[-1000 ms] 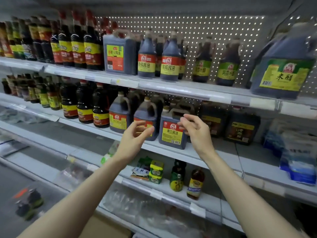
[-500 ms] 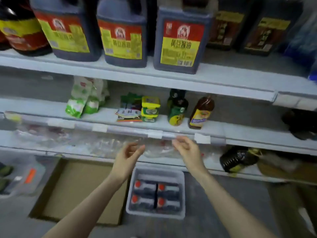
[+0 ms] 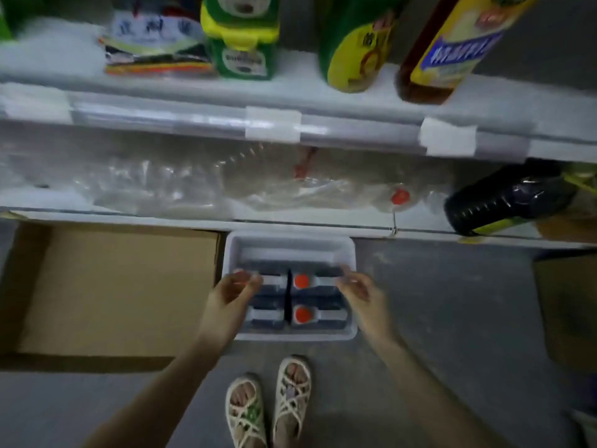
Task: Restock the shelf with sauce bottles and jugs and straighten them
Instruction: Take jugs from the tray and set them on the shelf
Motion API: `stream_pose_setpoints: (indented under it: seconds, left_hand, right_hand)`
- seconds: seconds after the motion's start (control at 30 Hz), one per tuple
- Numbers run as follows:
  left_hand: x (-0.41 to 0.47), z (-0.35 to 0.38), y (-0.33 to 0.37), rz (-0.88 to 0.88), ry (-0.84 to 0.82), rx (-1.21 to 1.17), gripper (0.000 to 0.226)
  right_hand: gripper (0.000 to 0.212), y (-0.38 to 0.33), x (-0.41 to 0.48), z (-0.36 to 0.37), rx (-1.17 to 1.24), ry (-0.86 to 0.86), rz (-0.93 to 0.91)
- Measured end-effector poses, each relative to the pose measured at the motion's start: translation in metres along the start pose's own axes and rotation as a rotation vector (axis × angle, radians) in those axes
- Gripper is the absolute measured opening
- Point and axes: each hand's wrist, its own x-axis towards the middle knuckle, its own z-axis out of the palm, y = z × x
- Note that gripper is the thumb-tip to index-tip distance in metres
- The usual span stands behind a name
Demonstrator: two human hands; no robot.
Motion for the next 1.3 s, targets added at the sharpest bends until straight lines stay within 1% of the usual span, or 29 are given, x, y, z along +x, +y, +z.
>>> stream_pose_setpoints:
  seconds: [0.07,0.1,0.17,0.2,0.27,0.33,0.4,0.47,0.53,0.6,0.67,0.73,0.8,0.9,0.97,1.03,1.13,1.23,1.3]
  left_hand:
    - [0.027,0.014,-0.032,-0.027,-0.008,0.028,0.047]
    - [0.04,0.023,-0.046,-0.043,-0.01,0.044,0.042]
    - [0.065,0.041,-0.075,-0.074,-0.02,0.054,0.024]
    - [0.076,0.048,-0.088,-0.085,-0.027,0.065,0.019]
    - [0.096,0.062,-0.113,-0.106,-0.046,0.089,0.016]
    - [0.113,0.072,-0.138,-0.113,-0.042,0.104,0.014]
    - [0.128,0.081,-0.159,-0.126,-0.028,0.122,0.012]
    - [0.14,0.09,-0.174,-0.135,-0.027,0.145,0.017]
    - [0.148,0.097,-0.185,-0.146,-0.027,0.163,0.023]
    - [0.153,0.102,-0.194,-0.154,-0.017,0.179,0.023]
    - [0.155,0.104,-0.2,-0.156,0.0,0.198,0.023]
    - [0.157,0.105,-0.203,-0.162,0.009,0.208,0.024]
    - [0.158,0.106,-0.204,-0.174,0.01,0.208,0.026]
    - [0.156,0.11,-0.201,-0.194,-0.004,0.203,0.028]
    - [0.154,0.115,-0.196,-0.204,-0.037,0.204,0.027]
    - [0.153,0.117,-0.189,-0.193,-0.059,0.215,0.026]
    - [0.152,0.108,-0.182,-0.165,-0.042,0.225,0.028]
    - [0.143,0.096,-0.178,-0.168,-0.047,0.214,0.025]
    - [0.134,0.093,-0.167,-0.161,-0.09,0.195,0.025]
  right_hand:
    - [0.019,0.038,0.024,0.004,0.017,0.031,0.036]
    - [0.017,0.054,0.035,0.006,0.022,0.033,0.051]
    - [0.017,0.084,0.057,0.011,0.013,0.017,0.07]
    - [0.016,0.099,0.067,0.014,-0.005,0.011,0.067]
    - [0.016,0.128,0.086,0.021,-0.047,0.02,0.062]
    - [0.021,0.156,0.105,0.026,-0.136,0.029,0.044]
    - [0.034,0.177,0.127,0.028,-0.215,0.01,0.011]
    - [0.046,0.194,0.148,0.026,-0.311,0.01,-0.044]
    - [0.053,0.211,0.164,0.023,-0.464,-0.014,-0.104]
    - [0.055,0.224,0.173,0.023,-0.582,-0.072,-0.137]
    - [0.052,0.23,0.179,0.025,-0.683,-0.111,-0.195]
    - [0.048,0.229,0.185,0.027,-0.73,-0.127,-0.249]
    - [0.042,0.224,0.19,0.027,-0.699,-0.147,-0.241]
    - [0.037,0.218,0.191,0.027,-0.583,-0.244,-0.114]
    - [0.036,0.216,0.192,0.028,-0.541,-0.276,-0.066]
    - [0.036,0.212,0.193,0.03,-0.517,-0.252,-0.057]
    - [0.027,0.198,0.189,0.032,-0.455,-0.198,-0.054]
    - [0.027,0.181,0.174,0.024,-0.391,-0.161,-0.044]
    - [0.028,0.164,0.164,0.012,-0.368,-0.134,-0.03]
